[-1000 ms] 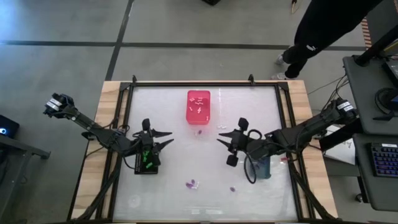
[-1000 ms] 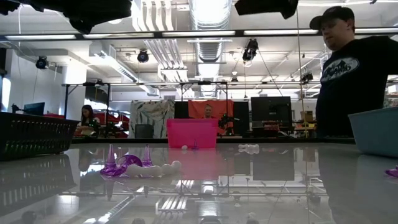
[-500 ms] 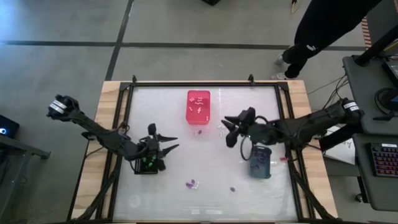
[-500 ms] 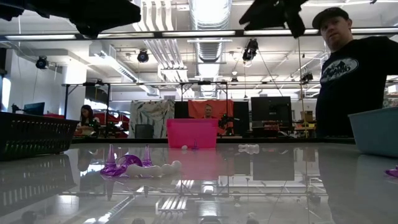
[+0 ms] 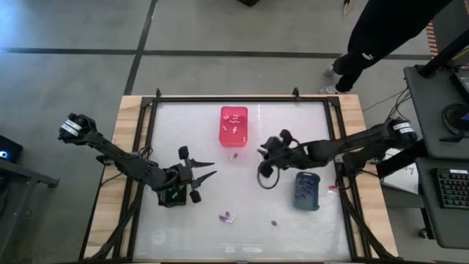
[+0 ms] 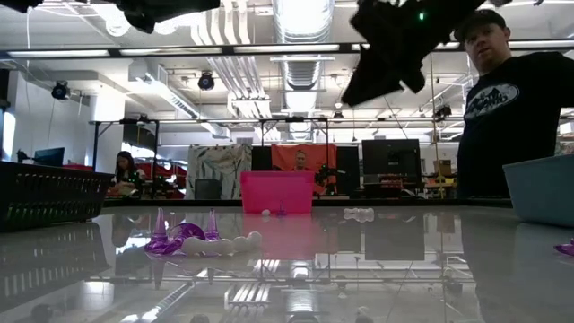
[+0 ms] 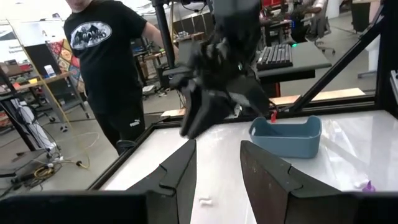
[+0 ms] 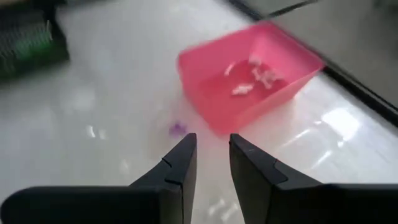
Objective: Sort Halloween decoration
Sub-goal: Put the bone toy into the red bin
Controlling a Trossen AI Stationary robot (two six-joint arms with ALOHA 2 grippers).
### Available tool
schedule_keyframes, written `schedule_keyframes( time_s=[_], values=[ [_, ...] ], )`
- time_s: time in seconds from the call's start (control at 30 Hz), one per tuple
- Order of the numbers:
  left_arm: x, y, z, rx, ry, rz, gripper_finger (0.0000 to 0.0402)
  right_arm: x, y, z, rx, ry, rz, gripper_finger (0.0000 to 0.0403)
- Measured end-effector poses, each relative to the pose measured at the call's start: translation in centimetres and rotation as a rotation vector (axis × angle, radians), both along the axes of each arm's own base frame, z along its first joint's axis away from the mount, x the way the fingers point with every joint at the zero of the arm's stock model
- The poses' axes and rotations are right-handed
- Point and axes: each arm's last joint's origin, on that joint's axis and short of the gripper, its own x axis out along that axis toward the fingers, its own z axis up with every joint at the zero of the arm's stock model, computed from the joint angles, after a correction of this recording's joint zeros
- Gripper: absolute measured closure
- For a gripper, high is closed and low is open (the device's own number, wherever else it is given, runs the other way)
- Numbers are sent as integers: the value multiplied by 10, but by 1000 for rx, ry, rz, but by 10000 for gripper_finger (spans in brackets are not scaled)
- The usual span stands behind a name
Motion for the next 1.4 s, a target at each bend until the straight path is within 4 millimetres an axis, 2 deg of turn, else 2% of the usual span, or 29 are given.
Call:
schedule_keyframes(
  time_s=[0.13, 0.37, 0.53, 0.7, 1.0, 1.4],
  values=[
    [2, -1, -1, 8, 7, 1, 294, 8, -1, -22, 59, 140, 133, 314],
    [2, 0, -1, 12, 7, 9, 294, 14, -30, -52, 395, 192, -103, 327],
    [2, 1, 0, 39, 15, 13, 294, 18, -46, -68, 492, 218, -209, 333],
    [-3, 3, 6, 50, -1, 13, 294, 19, -48, -85, 539, 275, -295, 333],
    [-19, 12, 25, 74, -25, 14, 294, 20, -53, -94, 555, 279, -358, 335],
    [-20, 13, 21, 97, 11, 14, 294, 24, -57, -102, 554, 279, -372, 335]
  ],
)
